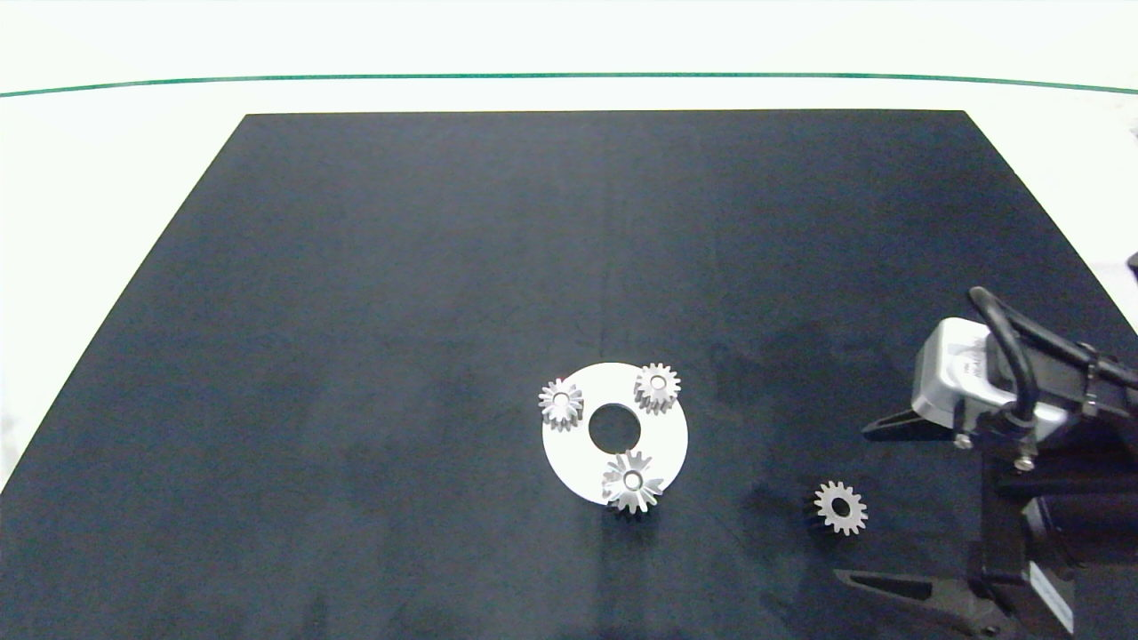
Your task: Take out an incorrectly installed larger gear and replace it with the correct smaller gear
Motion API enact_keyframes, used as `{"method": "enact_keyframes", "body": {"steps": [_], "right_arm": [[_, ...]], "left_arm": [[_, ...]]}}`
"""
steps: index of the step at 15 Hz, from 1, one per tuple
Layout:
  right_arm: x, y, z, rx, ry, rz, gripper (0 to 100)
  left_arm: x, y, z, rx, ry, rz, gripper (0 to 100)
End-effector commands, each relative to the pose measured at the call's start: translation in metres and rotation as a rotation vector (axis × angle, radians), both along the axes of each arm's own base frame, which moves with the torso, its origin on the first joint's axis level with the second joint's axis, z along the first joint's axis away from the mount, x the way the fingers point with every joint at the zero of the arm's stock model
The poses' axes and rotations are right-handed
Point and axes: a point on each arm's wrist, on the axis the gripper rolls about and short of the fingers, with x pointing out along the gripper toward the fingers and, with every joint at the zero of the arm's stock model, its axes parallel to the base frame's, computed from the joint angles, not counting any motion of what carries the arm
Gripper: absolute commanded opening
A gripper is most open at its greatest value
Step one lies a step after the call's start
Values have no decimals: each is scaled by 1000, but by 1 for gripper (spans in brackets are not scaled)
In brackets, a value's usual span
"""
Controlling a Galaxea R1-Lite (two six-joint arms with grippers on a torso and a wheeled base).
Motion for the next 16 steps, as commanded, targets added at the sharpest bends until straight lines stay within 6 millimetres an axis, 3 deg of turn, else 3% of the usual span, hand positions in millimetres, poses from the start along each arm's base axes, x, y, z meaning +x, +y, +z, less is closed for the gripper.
{"method": "enact_keyframes", "body": {"steps": [1, 4, 16], "right_arm": [[12, 25, -9, -45, 23, 70, 100], [26, 39, -18, -88, -13, 105, 100], [43, 99, -48, -123, -103, 143, 100]], "left_arm": [[-2, 0, 1, -1, -7, 1, 100], [-3, 1, 2, -2, -14, 1, 100], [-12, 3, 3, -11, -72, 4, 100]]}}
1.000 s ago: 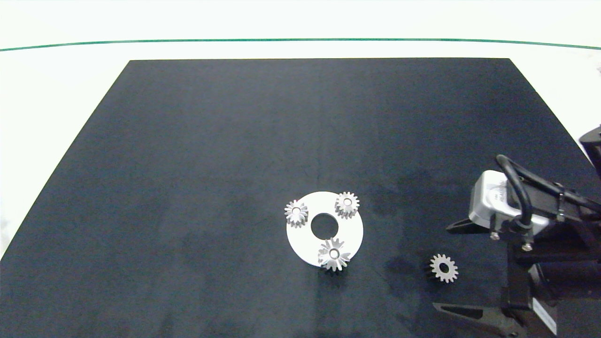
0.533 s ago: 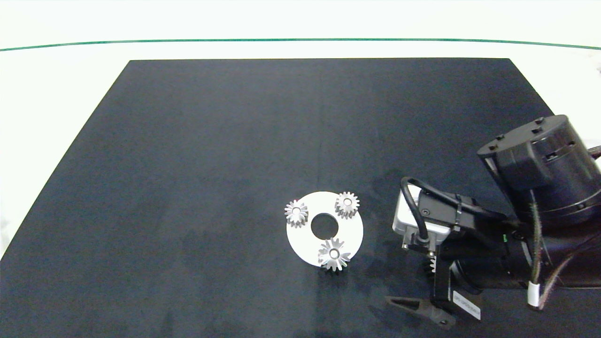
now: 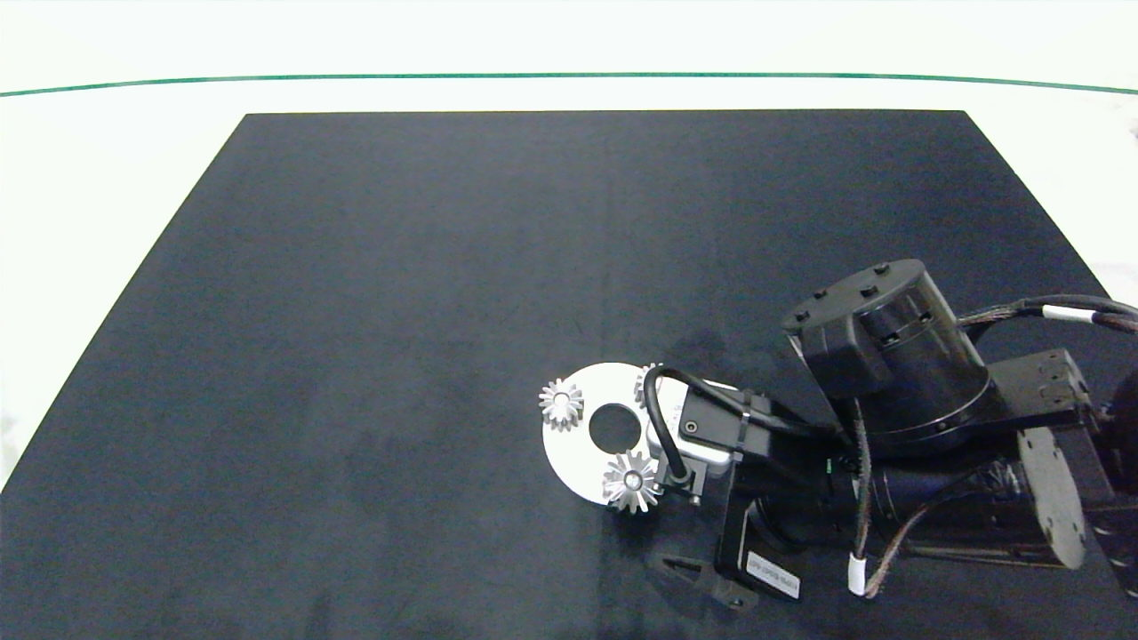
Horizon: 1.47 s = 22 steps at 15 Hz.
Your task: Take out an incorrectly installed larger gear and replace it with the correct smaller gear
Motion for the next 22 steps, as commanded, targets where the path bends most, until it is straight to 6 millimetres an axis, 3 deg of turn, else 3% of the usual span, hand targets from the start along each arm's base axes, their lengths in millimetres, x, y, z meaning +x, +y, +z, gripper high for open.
{"method": "enact_keyframes", "body": {"steps": [1, 12, 22], "right_arm": [[5, 12, -10, -10, -2, 10, 100], [34, 44, -25, -4, 5, 4, 100], [37, 47, -28, -10, 10, 2, 79]], "left_arm": [[-4, 1, 0, -2, -13, 0, 100], [-7, 2, 0, -2, -26, -2, 100], [-11, 3, -2, 3, -36, -4, 100]]}}
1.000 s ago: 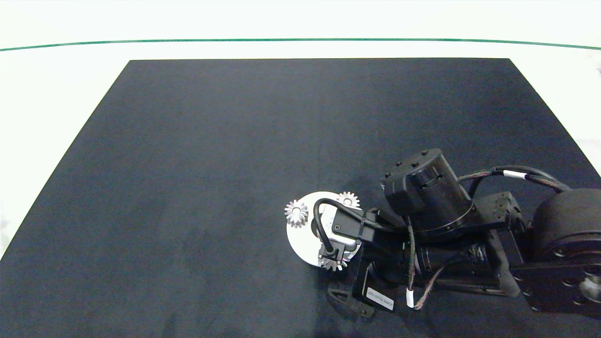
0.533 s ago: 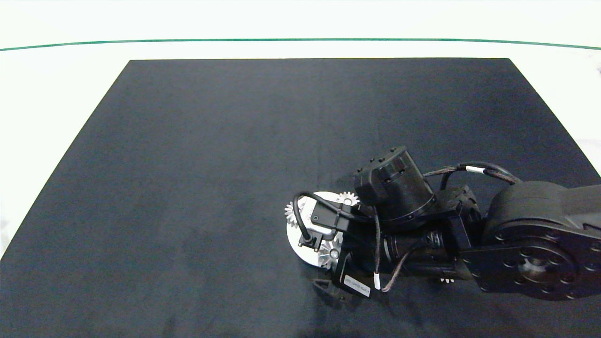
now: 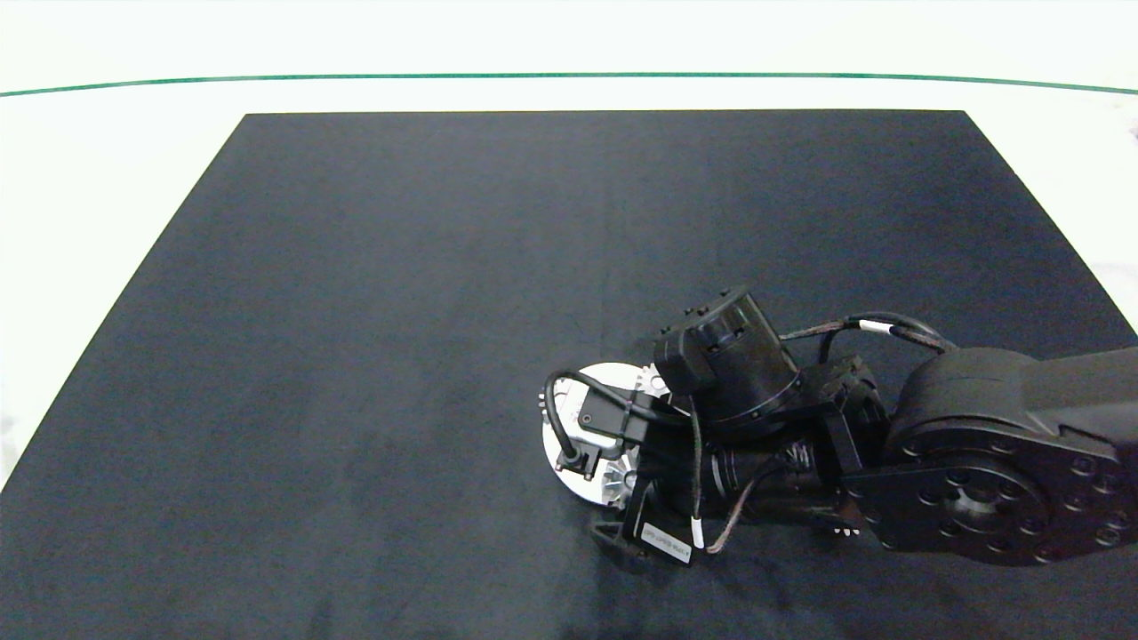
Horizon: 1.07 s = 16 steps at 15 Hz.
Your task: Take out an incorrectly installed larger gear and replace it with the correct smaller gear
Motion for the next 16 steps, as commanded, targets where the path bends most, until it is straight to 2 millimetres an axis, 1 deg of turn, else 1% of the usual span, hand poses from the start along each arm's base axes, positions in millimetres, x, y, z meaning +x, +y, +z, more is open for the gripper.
{"method": "enact_keyframes", "body": {"steps": [1, 5, 8, 16], "right_arm": [[0, 0, 1, -1, -3, 2, 78], [0, -1, 0, -7, -2, 0, 70], [0, -1, -1, -15, -4, -6, 62], [-1, -1, -3, -22, 1, -4, 47]], "left_arm": [[-3, 1, -2, 8, -7, -2, 100], [-4, 1, -2, 8, -7, -2, 100], [-4, 1, -2, 8, -9, -2, 100], [-4, 1, -2, 10, -9, -3, 100]]}}
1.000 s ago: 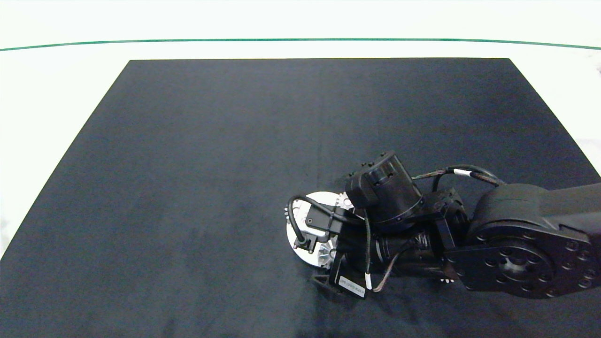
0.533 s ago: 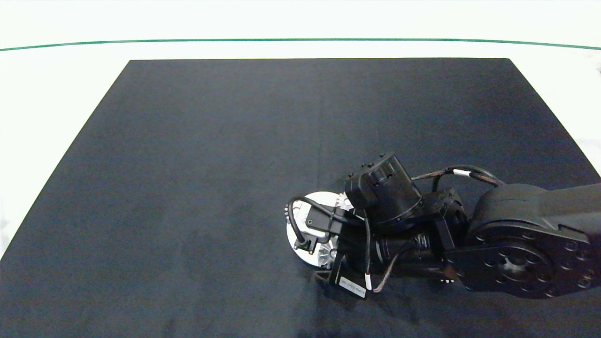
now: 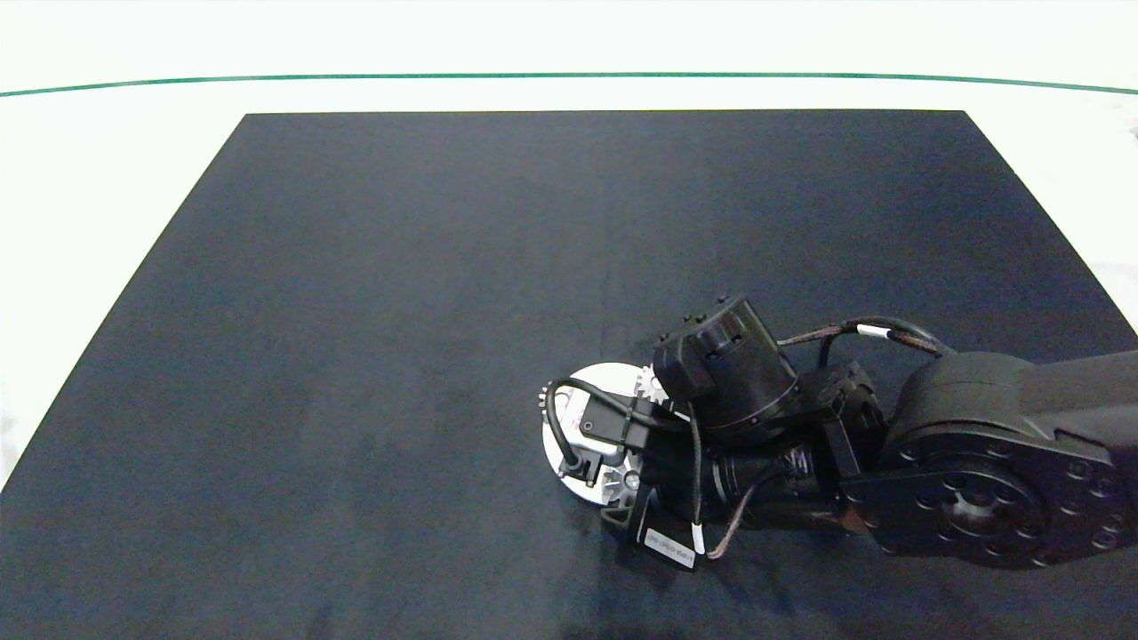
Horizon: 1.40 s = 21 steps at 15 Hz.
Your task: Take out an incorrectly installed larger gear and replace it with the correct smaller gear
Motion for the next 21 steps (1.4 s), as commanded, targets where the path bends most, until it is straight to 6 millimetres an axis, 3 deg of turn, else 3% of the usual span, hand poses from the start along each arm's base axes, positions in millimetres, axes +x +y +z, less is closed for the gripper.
{"method": "enact_keyframes", "body": {"steps": [1, 7, 12, 21], "right_arm": [[0, 0, 1, 0, -4, 3, 44], [-1, 0, 1, -1, -3, 4, 34], [-7, 3, 6, 14, -11, 21, 34], [-24, -6, 33, 64, -64, 38, 34]], "left_arm": [[0, 0, -1, 2, 6, 1, 100], [1, 0, -1, 3, 8, 1, 100], [1, 0, -1, 3, 9, 1, 100], [0, 0, -1, 1, 7, 9, 100]]}}
